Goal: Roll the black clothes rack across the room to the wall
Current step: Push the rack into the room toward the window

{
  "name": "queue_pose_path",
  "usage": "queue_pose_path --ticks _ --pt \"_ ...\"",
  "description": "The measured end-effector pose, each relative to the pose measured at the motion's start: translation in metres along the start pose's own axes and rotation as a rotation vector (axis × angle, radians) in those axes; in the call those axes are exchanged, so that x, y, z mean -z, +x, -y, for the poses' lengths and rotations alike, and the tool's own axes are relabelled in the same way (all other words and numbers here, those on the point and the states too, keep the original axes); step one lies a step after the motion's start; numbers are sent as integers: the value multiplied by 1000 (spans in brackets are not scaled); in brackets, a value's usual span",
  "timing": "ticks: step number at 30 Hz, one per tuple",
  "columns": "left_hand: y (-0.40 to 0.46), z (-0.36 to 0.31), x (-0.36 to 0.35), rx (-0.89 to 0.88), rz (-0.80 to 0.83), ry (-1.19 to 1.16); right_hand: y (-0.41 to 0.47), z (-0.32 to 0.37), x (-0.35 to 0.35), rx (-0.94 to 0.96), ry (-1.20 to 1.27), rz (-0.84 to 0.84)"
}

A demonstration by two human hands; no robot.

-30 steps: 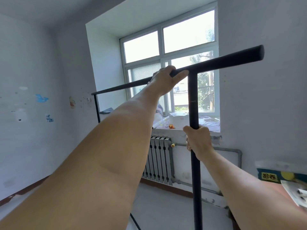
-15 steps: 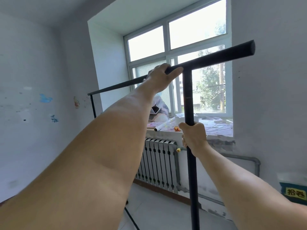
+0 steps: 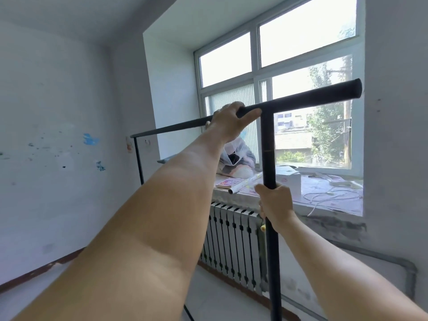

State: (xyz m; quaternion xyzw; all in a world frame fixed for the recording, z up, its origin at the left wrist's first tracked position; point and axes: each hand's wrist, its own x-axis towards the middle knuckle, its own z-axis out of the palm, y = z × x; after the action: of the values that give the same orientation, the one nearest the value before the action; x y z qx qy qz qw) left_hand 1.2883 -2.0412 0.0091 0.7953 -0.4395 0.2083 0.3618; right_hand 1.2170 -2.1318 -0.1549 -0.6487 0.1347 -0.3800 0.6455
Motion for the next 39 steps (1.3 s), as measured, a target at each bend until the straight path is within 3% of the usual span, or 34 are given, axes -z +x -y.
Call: queue_pose_path --ticks 9,16,19,23,26,39 --pt "51 28 -35 -8 -33 8 61 -20 3 -8 15 46" --pt "90 80 -54 -180 -78 156 100 -43 -2 129 72 74" --pt "107 106 -54 -147 -19 227 113 -54 -4 238 -14 24" --pt "134 133 -56 -79 19 293 134 -71 -8 389 -151 -205" --pt "151 144 -65 -70 27 305 151 -80 -8 466 -246 -289" --pt "193 149 -86 -66 37 366 212 -98 -1 565 -237 -225"
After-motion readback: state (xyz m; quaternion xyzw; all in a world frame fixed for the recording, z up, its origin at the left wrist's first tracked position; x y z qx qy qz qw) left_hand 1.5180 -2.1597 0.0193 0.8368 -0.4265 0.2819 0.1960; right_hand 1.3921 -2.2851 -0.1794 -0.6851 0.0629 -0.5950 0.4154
